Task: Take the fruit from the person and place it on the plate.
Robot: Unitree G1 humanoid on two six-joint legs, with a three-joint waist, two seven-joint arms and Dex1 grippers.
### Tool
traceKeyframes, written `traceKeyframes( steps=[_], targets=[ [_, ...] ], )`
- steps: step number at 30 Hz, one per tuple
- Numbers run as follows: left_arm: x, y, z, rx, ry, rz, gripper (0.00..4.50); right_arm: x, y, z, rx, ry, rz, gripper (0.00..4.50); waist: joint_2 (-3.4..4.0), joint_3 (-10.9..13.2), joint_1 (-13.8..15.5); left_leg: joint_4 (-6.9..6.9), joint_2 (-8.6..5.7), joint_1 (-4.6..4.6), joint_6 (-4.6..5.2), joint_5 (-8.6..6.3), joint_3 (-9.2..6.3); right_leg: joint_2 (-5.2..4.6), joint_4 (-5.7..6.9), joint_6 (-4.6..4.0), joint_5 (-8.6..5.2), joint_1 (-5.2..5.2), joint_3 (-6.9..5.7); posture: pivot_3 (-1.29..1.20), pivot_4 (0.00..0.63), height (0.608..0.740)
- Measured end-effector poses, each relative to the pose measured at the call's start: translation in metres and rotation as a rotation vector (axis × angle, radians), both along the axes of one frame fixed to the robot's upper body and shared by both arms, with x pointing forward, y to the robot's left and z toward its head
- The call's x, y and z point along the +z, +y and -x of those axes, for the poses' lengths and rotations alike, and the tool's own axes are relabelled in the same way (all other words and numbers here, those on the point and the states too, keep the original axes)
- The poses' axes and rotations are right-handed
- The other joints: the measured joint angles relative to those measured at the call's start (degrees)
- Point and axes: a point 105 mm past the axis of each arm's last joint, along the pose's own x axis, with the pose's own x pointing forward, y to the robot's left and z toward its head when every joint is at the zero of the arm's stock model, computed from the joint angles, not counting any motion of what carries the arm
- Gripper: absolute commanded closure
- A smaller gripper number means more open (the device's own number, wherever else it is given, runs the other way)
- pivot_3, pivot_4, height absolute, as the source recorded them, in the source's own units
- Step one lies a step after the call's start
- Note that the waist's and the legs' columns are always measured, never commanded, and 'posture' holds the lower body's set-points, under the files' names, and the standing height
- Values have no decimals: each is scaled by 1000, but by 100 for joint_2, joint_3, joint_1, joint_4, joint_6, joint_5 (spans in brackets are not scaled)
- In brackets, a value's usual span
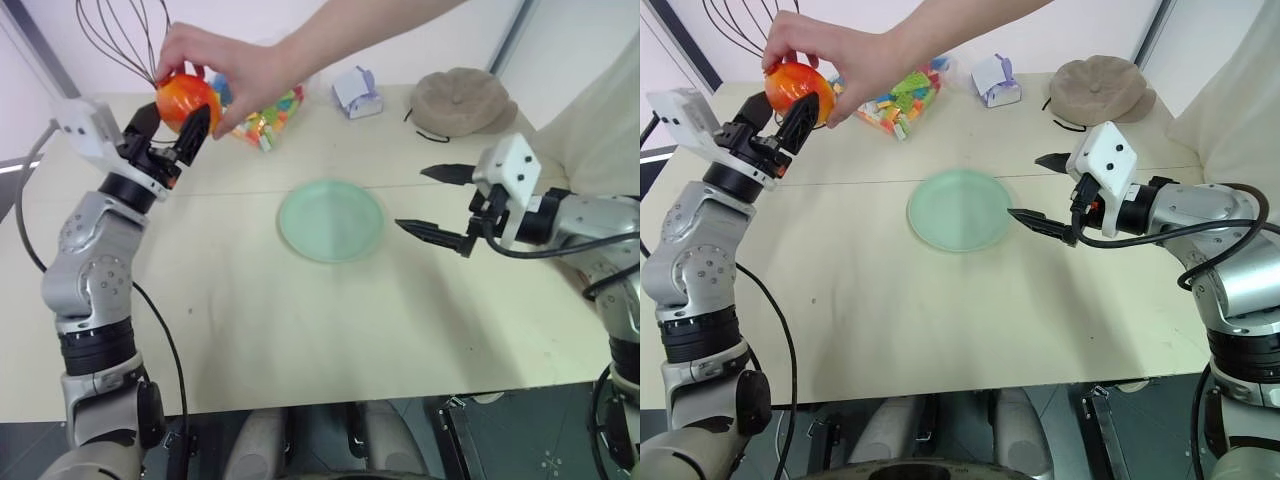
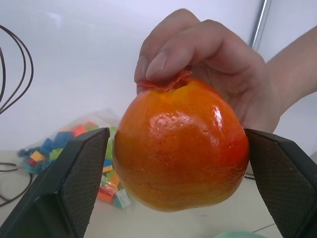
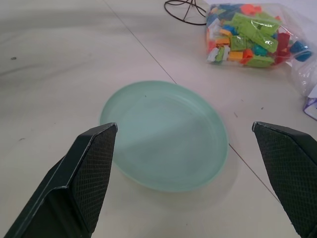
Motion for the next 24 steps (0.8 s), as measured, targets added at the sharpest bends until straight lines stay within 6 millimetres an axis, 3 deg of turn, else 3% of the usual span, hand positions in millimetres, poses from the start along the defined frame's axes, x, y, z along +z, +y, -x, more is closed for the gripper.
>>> traceKeyframes(
  steps=[2,11,16,24],
  targets=[
    [-2,0,-1,-4,2,1,1371,0,0,0,-1,0,0,0,0,0,0,0,0,0,0,0,0,0,0,0,0,0,0,0,150,740],
    [-2,-6,-2,-39,1,-17,1404,1,0,-1,-9,-5,-2,0,0,0,19,0,-2,-1,0,0,0,-2,0,0,0,0,0,0,150,740],
    [-6,-9,-3,-62,27,-126,1404,1,-1,-1,-13,-7,-3,0,0,0,1,0,-1,1,0,0,0,0,0,0,0,0,0,0,150,740],
    [-66,-30,-23,-162,230,-315,1404,1,0,-1,-20,-15,-6,0,0,0,-1,0,-2,0,0,0,0,4,0,0,0,1,0,0,150,740]
  ],
)
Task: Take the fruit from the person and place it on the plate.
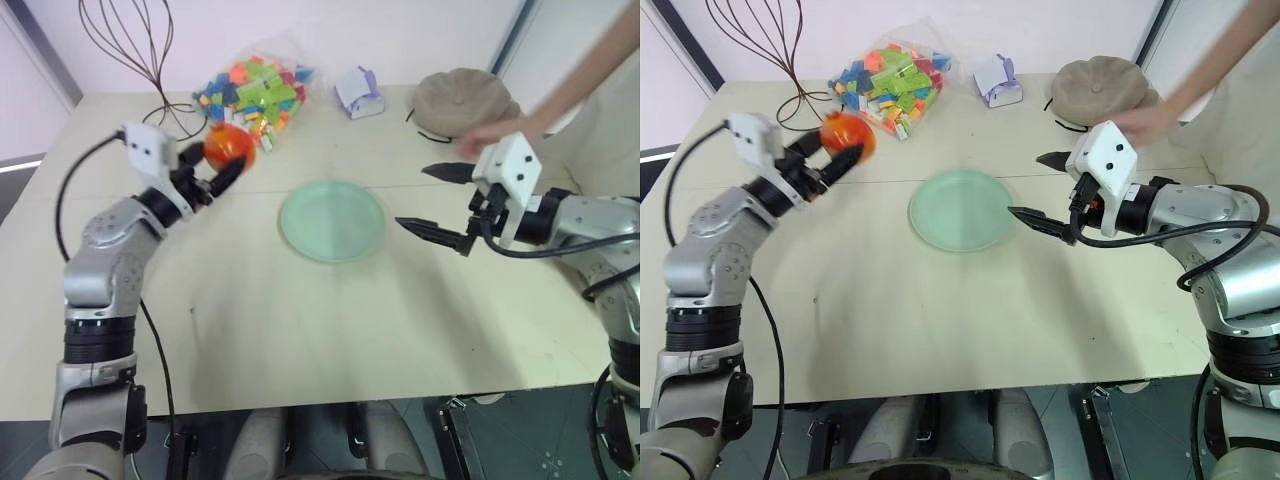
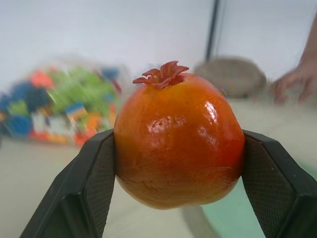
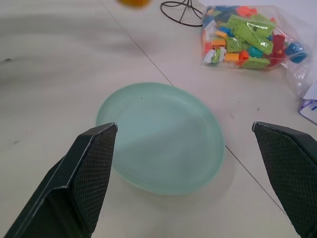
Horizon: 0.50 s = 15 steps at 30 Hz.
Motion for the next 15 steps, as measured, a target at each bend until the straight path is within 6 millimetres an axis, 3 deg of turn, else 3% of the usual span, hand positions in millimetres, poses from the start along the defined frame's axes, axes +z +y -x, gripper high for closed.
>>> traceKeyframes(
  steps=[5,12,15],
  targets=[
    [-31,-21,-11,-92,108,-21,1404,-3,1,1,-6,3,-4,0,0,0,16,1,0,-4,0,0,-2,-5,-1,0,0,-1,-2,0,150,740],
    [-6,-52,-29,-214,59,-60,1404,-5,1,8,-28,5,-7,0,0,0,83,1,-3,-4,1,0,0,0,-1,1,1,-2,-2,0,150,740],
    [-5,-65,-32,-280,74,-107,1404,-4,0,12,-43,-1,-12,0,0,0,88,1,-3,-4,1,0,-1,2,0,1,0,-2,-3,0,150,740]
  ],
)
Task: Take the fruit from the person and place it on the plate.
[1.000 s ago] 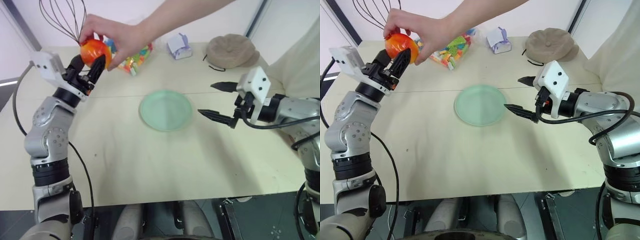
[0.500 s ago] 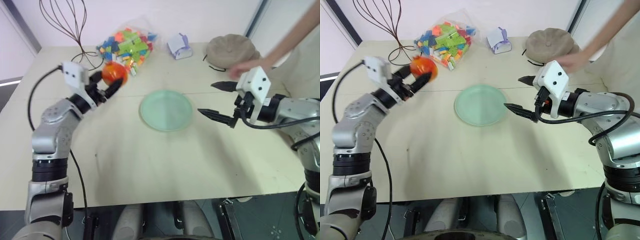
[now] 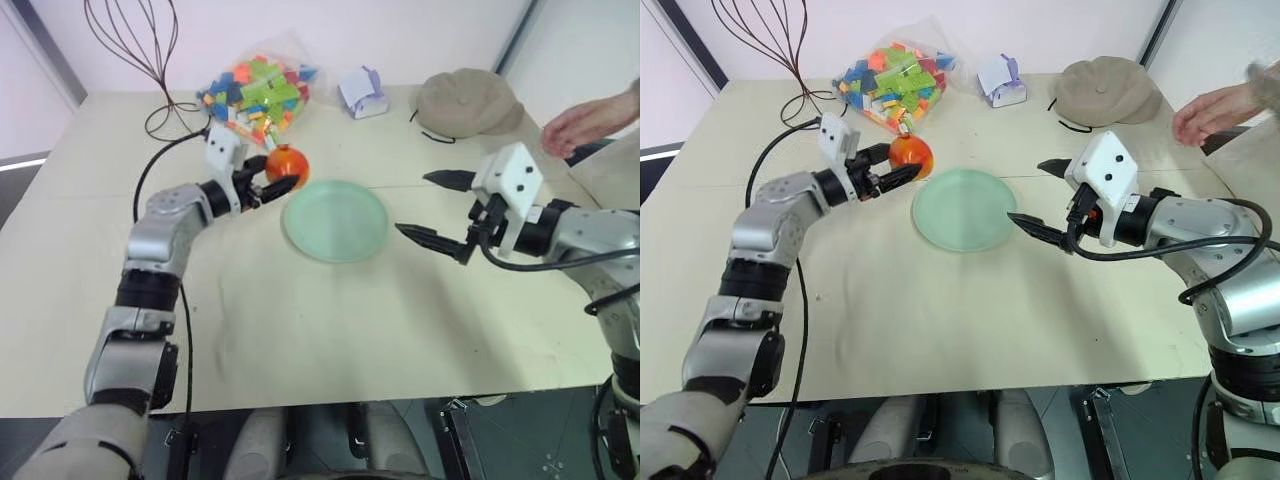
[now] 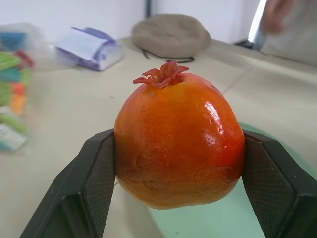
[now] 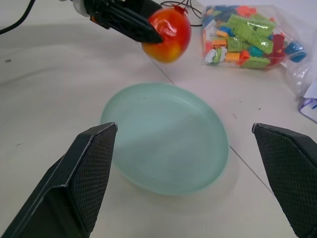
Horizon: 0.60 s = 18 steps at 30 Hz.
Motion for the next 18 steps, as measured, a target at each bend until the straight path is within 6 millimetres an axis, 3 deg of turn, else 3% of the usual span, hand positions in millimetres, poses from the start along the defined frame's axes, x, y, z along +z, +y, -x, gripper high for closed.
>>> traceKeyframes(
  steps=[7,13,14,15,18],
  targets=[
    [-41,-28,-2,-145,122,-152,1404,-7,-2,8,-41,18,-17,0,-1,0,29,2,-2,-5,2,0,-1,2,0,0,0,0,-2,0,150,740],
    [-45,-45,-2,-231,116,-225,1404,-8,-3,10,-62,17,-25,0,-1,0,24,2,-2,-4,3,-1,-1,2,0,1,0,-1,-2,0,150,740],
    [-48,-47,-1,-241,119,-232,380,-8,-4,10,-65,14,-28,0,-1,0,21,2,-1,-4,3,-1,-1,2,0,1,0,-1,-2,0,150,740],
    [-51,-47,-1,-245,129,-239,88,-7,-4,10,-68,13,-31,0,-1,0,20,2,-1,-4,3,-1,-1,2,0,1,0,-1,-2,0,150,740],
    [-58,-47,-1,-255,144,-255,11,-7,-5,10,-74,11,-34,0,-1,0,24,2,-1,-5,3,-1,-2,3,0,1,0,-1,-3,0,150,740]
  ],
)
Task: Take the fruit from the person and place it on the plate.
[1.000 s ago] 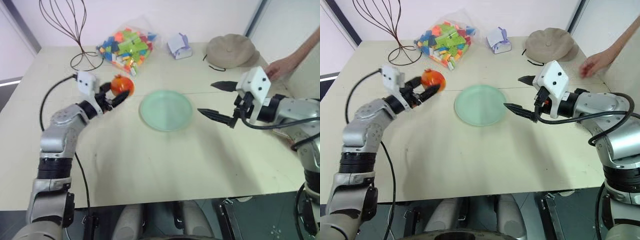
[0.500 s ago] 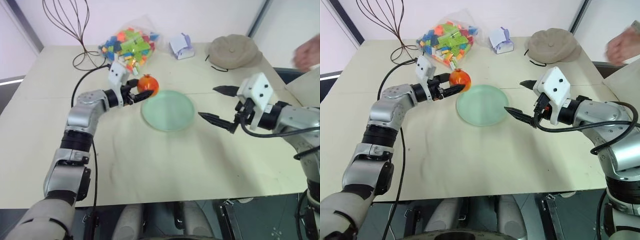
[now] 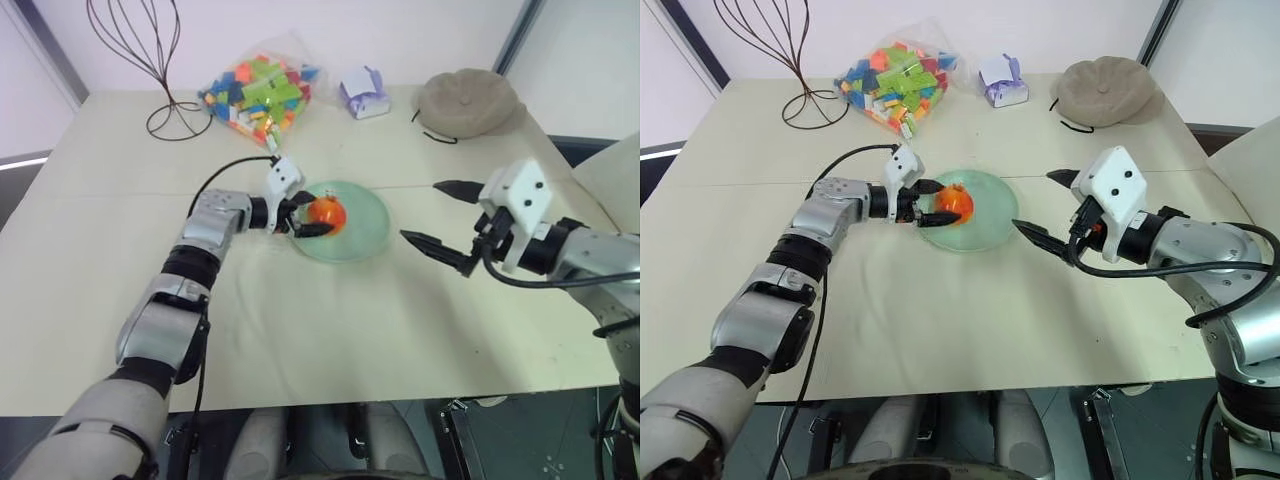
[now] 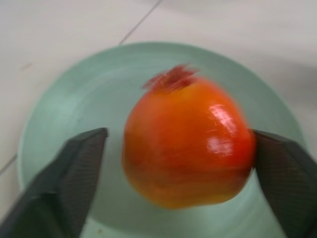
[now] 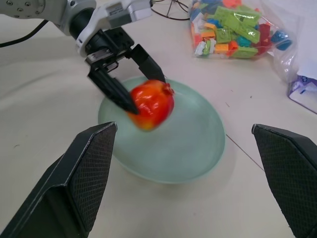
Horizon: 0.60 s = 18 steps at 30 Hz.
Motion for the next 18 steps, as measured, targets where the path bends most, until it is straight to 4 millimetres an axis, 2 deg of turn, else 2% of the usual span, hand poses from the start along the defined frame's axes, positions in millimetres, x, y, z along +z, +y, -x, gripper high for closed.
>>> traceKeyframes(
  steps=[4,7,9,13,16,18],
  targets=[
    [4,-1,-1,-10,-8,-3,11,0,0,0,-3,-1,-1,0,0,0,3,1,-1,-1,1,0,0,-1,0,0,0,0,0,0,150,740],
    [16,-4,1,-41,-16,39,11,0,0,0,-4,-2,-3,0,0,0,2,1,0,-1,1,0,0,-1,0,0,0,0,0,0,150,740],
    [31,-4,3,-54,-29,94,11,0,0,0,-3,-2,-3,0,0,0,-2,1,0,-2,1,0,0,-1,0,0,0,-1,0,0,150,740],
    [77,3,11,-75,-102,184,11,1,0,0,-2,-3,-2,0,0,0,-24,1,2,0,1,0,0,1,3,0,0,-1,1,0,150,740],
    [107,18,23,-75,-172,193,11,2,1,0,8,-6,1,0,0,0,-49,0,3,2,1,0,0,2,6,0,0,-1,3,0,150,740],
    [117,35,33,-59,-205,168,11,3,2,0,21,-11,4,0,1,0,-85,-1,4,4,1,0,0,2,8,0,0,-2,4,0,150,740]
  ],
)
